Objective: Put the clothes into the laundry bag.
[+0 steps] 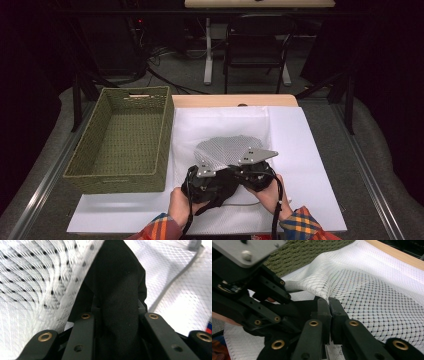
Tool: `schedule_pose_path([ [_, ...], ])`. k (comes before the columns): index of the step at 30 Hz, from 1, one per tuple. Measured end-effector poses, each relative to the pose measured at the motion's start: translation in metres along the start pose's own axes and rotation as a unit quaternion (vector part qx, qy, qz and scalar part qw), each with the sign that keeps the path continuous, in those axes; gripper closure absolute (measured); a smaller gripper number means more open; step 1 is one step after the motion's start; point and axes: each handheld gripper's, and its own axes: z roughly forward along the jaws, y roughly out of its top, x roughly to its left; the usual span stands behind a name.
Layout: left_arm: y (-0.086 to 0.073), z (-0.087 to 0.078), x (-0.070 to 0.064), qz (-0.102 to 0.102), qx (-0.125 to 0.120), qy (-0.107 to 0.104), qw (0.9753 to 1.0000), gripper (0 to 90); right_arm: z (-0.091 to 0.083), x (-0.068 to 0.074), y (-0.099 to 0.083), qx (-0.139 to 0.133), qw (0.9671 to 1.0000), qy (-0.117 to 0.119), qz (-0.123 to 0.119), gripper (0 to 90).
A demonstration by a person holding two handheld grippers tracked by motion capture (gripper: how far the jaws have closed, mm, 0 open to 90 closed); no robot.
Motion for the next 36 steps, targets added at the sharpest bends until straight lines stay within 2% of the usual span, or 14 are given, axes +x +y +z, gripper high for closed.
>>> schedule_pose_path([
  [2,-0.001,0.004,0.001,-0.001,-0.009,-0.003,1.0,72.2,0.0,0.0,0.0,0.0,1.0,0.0,0.002,88.4],
  [4,-0.003,0.008,0.002,0.002,-0.004,0.0,1.0,72.0,0.0,0.0,0.0,0.0,1.0,0.0,0.002,88.4],
  [8,-0.004,0.012,0.005,-0.003,-0.012,0.004,0.9999,71.5,0.0,0.0,0.0,0.001,1.0,0.002,0.002,88.4],
  [13,-0.005,0.014,0.006,0.007,-0.003,0.004,1.0,68.2,0.0,0.0,0.0,0.002,1.0,0.002,0.004,88.4],
  [17,-0.005,0.011,0.004,0.013,0.01,-0.008,0.9998,56.9,-0.001,0.0,0.0,0.001,1.0,0.001,0.003,88.4],
  [22,-0.005,0.005,-0.001,0.039,0.025,-0.011,0.9989,41.9,-0.002,-0.001,-0.001,0.0,1.0,0.001,0.003,88.4],
  [29,-0.013,-0.007,-0.008,0.054,0.044,-0.017,0.9974,23.6,-0.005,-0.002,0.0,-0.002,1.0,0.0,0.003,88.4],
  [31,-0.015,-0.009,-0.009,0.059,0.049,-0.015,0.997,21.3,-0.004,-0.002,0.0,-0.001,1.0,0.001,0.003,88.4],
  [36,-0.018,-0.011,-0.01,0.056,0.061,-0.013,0.9965,17.2,-0.004,-0.001,0.0,-0.002,1.0,0.001,0.002,88.4],
])
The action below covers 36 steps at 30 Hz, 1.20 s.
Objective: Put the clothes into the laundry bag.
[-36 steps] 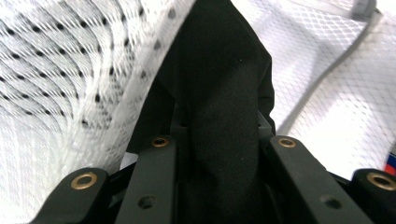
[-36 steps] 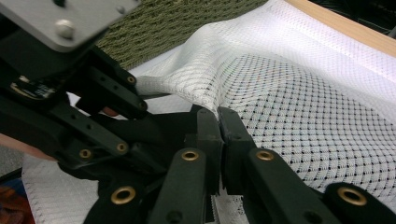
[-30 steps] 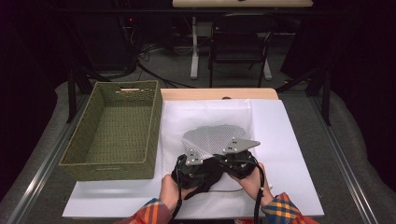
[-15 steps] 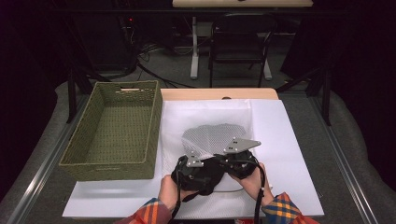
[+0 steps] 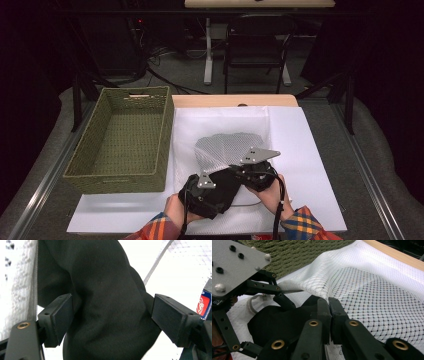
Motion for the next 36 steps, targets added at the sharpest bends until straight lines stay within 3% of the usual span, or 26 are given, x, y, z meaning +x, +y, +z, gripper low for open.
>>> schedule_pose_path([
  [6,-0.004,0.007,-0.001,-0.007,0.011,0.016,0.9998,25.8,0.0,0.0,0.0,0.001,1.0,0.0,0.001,88.4],
  [11,-0.01,0.015,0.0,-0.016,0.013,0.037,0.9991,43.9,0.001,-0.001,-0.001,0.003,1.0,0.0,0.002,88.4],
  [20,-0.012,0.017,0.005,-0.018,0.0,0.033,0.9993,76.3,0.001,-0.001,-0.001,0.002,1.0,0.001,0.002,88.4],
  [24,-0.01,0.016,0.006,-0.017,-0.004,0.032,0.9993,79.1,0.001,0.0,0.0,0.001,1.0,0.001,0.002,88.4],
  [36,0.005,0.024,0.018,-0.027,-0.034,0.059,0.9973,79.0,0.001,-0.001,0.0,-0.001,1.0,0.004,0.007,88.4],
])
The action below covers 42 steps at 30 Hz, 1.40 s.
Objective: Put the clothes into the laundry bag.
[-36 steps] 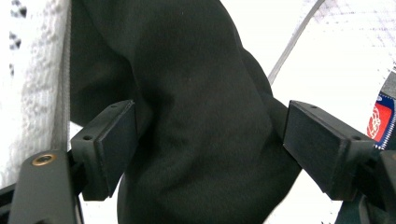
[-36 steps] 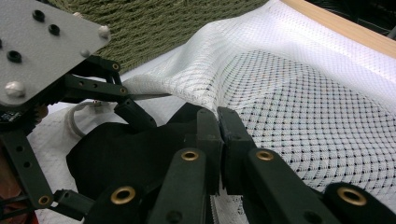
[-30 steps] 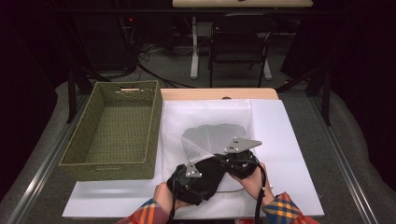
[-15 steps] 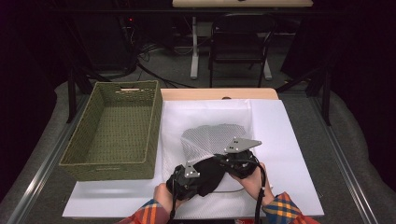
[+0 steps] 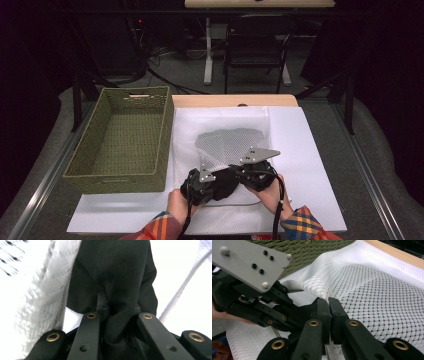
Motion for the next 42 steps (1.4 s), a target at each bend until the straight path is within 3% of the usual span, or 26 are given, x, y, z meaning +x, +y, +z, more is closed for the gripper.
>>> schedule_pose_path([
  [9,0.002,0.005,0.003,-0.013,-0.015,0.015,0.9997,78.5,-0.001,0.0,0.001,-0.001,1.0,0.0,0.0,88.4],
  [28,0.007,0.012,0.013,-0.026,-0.022,0.048,0.9983,78.0,0.0,0.0,0.001,-0.002,1.0,0.002,0.003,88.4],
  [42,0.007,0.015,0.016,-0.021,-0.019,0.05,0.9983,76.0,0.0,-0.001,0.0,-0.001,1.0,0.002,0.006,88.4],
])
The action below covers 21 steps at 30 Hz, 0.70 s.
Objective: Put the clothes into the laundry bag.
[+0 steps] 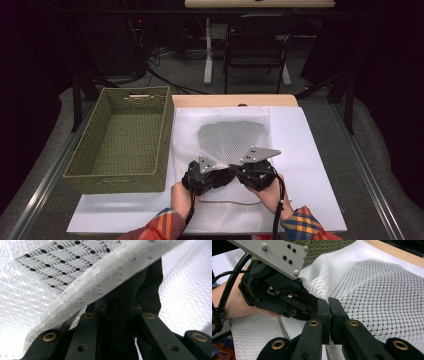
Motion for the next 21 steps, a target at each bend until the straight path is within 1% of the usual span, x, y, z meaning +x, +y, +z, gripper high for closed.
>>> schedule_pose_path([
  [2,0.0,-0.001,0.0,0.007,0.005,-0.001,1.0,74.3,0.0,-0.001,0.0,0.0,1.0,-0.001,-0.001,88.4],
  [6,0.001,-0.002,-0.001,0.011,0.006,-0.014,0.9998,68.2,0.0,-0.002,-0.001,0.002,1.0,-0.002,0.0,88.4],
  [10,0.001,-0.007,-0.003,0.022,0.012,-0.029,0.9993,55.5,-0.001,-0.002,-0.001,0.002,1.0,-0.002,0.0,88.4],
  [12,0.002,-0.01,-0.005,0.032,0.021,-0.037,0.9986,51.2,-0.001,-0.002,-0.001,0.001,1.0,-0.003,0.001,88.4],
  [14,0.003,-0.014,-0.006,0.037,0.026,-0.044,0.998,45.9,-0.001,-0.003,-0.001,0.001,1.0,-0.005,-0.001,88.4],
  [15,0.002,-0.015,-0.006,0.037,0.029,-0.05,0.9977,42.0,-0.002,-0.003,-0.001,0.001,1.0,-0.005,0.0,88.4],
  [17,0.002,-0.02,-0.007,0.043,0.037,-0.059,0.9966,35.6,-0.002,-0.003,-0.001,0.0,1.0,-0.005,0.0,88.4],
  [18,0.001,-0.022,-0.008,0.049,0.043,-0.062,0.996,32.9,-0.002,-0.003,-0.001,0.0,1.0,-0.006,0.0,88.4],
  [21,0.0,-0.029,-0.011,0.059,0.048,-0.07,0.9946,24.7,-0.002,-0.003,-0.001,0.001,1.0,-0.006,0.001,88.5],
])
